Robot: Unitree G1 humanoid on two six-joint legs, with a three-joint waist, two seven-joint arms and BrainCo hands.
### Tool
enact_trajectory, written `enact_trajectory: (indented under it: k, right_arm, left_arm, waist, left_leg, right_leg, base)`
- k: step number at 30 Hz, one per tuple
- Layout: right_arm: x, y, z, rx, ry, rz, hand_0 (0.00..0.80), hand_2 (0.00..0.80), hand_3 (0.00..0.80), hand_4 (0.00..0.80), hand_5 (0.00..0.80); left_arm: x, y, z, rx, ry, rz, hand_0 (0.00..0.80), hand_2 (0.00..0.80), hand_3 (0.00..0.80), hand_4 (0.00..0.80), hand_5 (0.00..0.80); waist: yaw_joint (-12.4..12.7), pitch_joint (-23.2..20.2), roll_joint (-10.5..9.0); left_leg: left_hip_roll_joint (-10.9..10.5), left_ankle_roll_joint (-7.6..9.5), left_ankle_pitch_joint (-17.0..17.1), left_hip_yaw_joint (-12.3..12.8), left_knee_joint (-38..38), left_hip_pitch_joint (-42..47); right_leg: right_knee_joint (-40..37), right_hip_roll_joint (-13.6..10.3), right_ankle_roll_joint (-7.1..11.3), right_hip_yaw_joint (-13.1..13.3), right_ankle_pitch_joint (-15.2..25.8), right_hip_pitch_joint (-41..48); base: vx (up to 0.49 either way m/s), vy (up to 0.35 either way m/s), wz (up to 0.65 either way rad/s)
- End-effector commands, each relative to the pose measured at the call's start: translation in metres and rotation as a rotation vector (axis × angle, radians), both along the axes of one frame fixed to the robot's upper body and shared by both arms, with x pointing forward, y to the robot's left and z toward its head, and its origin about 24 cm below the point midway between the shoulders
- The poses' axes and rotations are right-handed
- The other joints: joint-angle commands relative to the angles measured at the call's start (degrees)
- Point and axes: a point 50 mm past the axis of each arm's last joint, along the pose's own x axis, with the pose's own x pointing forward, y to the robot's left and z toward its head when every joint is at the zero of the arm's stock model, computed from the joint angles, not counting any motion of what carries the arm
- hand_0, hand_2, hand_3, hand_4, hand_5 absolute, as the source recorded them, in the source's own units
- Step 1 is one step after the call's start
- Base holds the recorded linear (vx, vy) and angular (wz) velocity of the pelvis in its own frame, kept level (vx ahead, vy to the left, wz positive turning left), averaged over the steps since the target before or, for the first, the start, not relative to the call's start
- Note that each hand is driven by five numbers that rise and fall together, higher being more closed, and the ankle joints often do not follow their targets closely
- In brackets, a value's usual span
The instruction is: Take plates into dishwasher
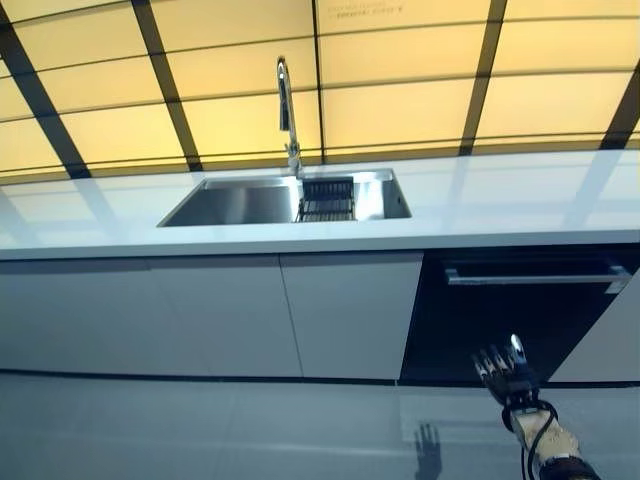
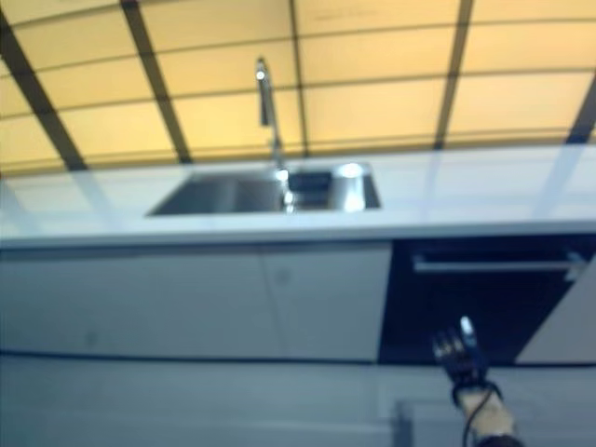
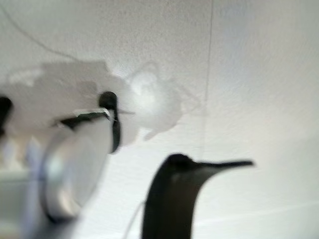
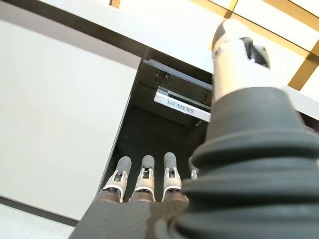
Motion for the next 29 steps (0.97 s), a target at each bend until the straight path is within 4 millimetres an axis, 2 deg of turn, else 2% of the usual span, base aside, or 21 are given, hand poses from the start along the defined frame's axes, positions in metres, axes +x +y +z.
enact_trajectory:
  k: [1,6,9,10,13,18,20,22,24,28,29]
  right_arm:
    - [0.002,0.007,0.003,0.018,-0.089,0.042,0.000,0.000,0.000,0.000,0.000]
    - [-0.029,0.013,-0.031,0.013,0.028,0.104,0.000,0.000,0.000,0.000,0.000]
    - [-0.038,0.017,-0.040,-0.010,0.077,0.141,0.000,0.000,0.000,0.000,0.000]
    - [-0.048,0.020,-0.049,-0.020,0.129,0.173,0.000,0.000,0.000,0.000,0.000]
    - [-0.080,0.037,-0.081,-0.011,0.285,0.262,0.000,0.000,0.000,0.000,0.000]
    - [-0.120,0.068,-0.112,0.073,0.459,0.325,0.000,0.000,0.000,0.000,0.000]
    - [-0.128,0.074,-0.116,0.097,0.492,0.336,0.000,0.000,0.000,0.000,0.000]
    - [-0.145,0.082,-0.125,0.110,0.555,0.384,0.000,0.000,0.000,0.000,0.000]
    - [-0.155,0.093,-0.131,0.179,0.583,0.320,0.000,0.000,0.000,0.000,0.000]
    - [-0.164,0.100,-0.136,0.079,0.637,0.403,0.000,0.000,0.000,0.000,0.000]
    - [-0.165,0.102,-0.137,0.002,0.653,0.474,0.000,0.000,0.000,0.000,0.000]
  left_arm:
    - [-0.004,0.023,0.004,0.087,0.020,-0.003,0.000,0.000,0.000,0.000,0.000]
    - [-0.005,0.025,0.004,0.076,0.038,0.018,0.000,0.000,0.000,0.000,0.000]
    - [-0.004,0.025,0.004,0.069,0.042,0.015,0.000,0.000,0.000,0.000,0.000]
    - [-0.003,0.023,0.004,0.067,0.045,0.006,0.000,0.000,0.000,0.000,0.000]
    - [0.000,0.018,0.002,0.065,0.082,-0.053,0.000,0.000,0.000,0.000,0.000]
    - [0.001,0.010,0.000,0.052,0.100,-0.118,0.000,0.000,0.000,0.000,0.000]
    - [0.002,0.007,0.000,0.043,0.096,-0.137,0.000,0.000,0.000,0.000,0.000]
    - [0.004,-0.001,-0.002,0.013,0.105,-0.171,0.000,0.000,0.000,0.000,0.000]
    - [0.004,-0.010,-0.004,-0.011,0.104,-0.150,0.000,0.000,0.000,0.000,0.000]
    - [0.004,-0.021,-0.006,-0.038,0.084,-0.135,0.000,0.000,0.000,0.000,0.000]
    - [0.005,-0.023,-0.006,-0.029,0.072,-0.131,0.000,0.000,0.000,0.000,0.000]
  waist:
    - [-0.7,-1.7,-1.98]
    - [-1.7,-4.1,-2.59]
    - [-2.0,-4.5,-2.76]
    - [-2.2,-4.9,-2.95]
    - [-2.7,-5.5,-3.37]
    - [-3.7,-5.7,-3.32]
    - [-3.8,-5.7,-3.22]
    - [-4.2,-5.6,-2.99]
    - [-4.5,-5.3,-2.68]
    - [-4.8,-4.8,-2.22]
    - [-4.8,-4.5,-2.14]
  left_leg:
    - [-1.8,2.46,2.0,0.8,-4.7,1.1]
    - [-1.8,2.28,3.4,1.2,-9.6,3.5]
    - [-1.8,2.25,3.7,1.3,-10.6,4.0]
    - [-1.9,2.20,3.9,1.4,-11.2,4.3]
    - [-2.2,2.30,4.0,1.4,-12.0,4.4]
    - [-2.1,2.62,3.7,2.0,-12.0,4.8]
    - [-2.2,2.70,3.6,2.0,-12.0,4.8]
    - [-2.2,2.85,3.6,2.1,-12.0,4.8]
    - [-2.4,3.15,3.6,2.1,-12.0,4.8]
    - [-2.6,3.35,3.5,2.1,-12.0,4.8]
    - [-2.7,3.46,3.3,2.0,-12.0,4.9]
  right_leg:
    - [-9.2,-0.9,4.13,2.9,1.7,7.7]
    - [-13.1,0.1,4.68,3.2,3.5,9.3]
    - [-14.0,0.3,4.79,3.1,3.9,9.7]
    - [-14.5,0.4,4.92,3.0,4.2,9.9]
    - [-15.6,0.6,5.20,2.5,4.8,10.3]
    - [-15.3,0.6,5.26,2.8,4.5,10.3]
    - [-15.2,0.6,5.31,2.8,4.5,10.2]
    - [-14.9,0.5,5.36,2.9,4.3,10.0]
    - [-14.8,0.5,5.43,3.2,4.4,9.8]
    - [-15.0,0.3,5.47,3.4,4.5,9.7]
    - [-15.1,0.3,5.52,3.4,4.5,9.7]
  base:
    - [0.000,0.000,0.00]
    - [0.004,0.000,-0.03]
    - [0.002,-0.001,-0.02]
    - [0.000,0.000,0.00]
    - [-0.023,-0.015,0.05]
    - [0.000,0.000,0.00]
    - [0.000,0.000,0.00]
    - [0.001,0.021,-0.01]
    - [0.003,0.043,-0.02]
    - [-0.029,0.043,-0.04]
    - [-0.031,0.024,-0.02]
